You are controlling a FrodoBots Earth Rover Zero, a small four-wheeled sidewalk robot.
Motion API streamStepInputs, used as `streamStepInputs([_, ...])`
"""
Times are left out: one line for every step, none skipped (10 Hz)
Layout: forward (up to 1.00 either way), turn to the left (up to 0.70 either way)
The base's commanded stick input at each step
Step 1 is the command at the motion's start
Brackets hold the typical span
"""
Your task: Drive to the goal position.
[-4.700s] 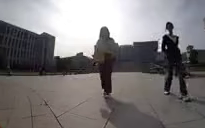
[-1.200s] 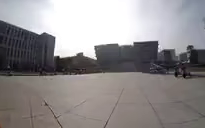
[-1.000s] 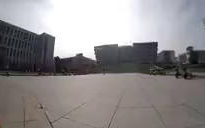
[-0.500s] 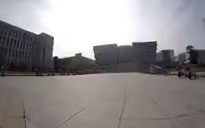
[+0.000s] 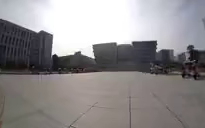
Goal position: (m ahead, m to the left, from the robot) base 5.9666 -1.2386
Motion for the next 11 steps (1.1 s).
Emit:
streamStepInputs([1.0, 0.0])
streamStepInputs([1.0, 0.0])
streamStepInputs([1.0, 0.0])
streamStepInputs([1.0, 0.0])
streamStepInputs([1.0, 0.0])
streamStepInputs([1.0, 0.0])
streamStepInputs([1.0, 0.0])
streamStepInputs([1.0, 0.0])
streamStepInputs([1.0, 0.0])
streamStepInputs([1.0, 0.0])
streamStepInputs([1.0, 0.0])
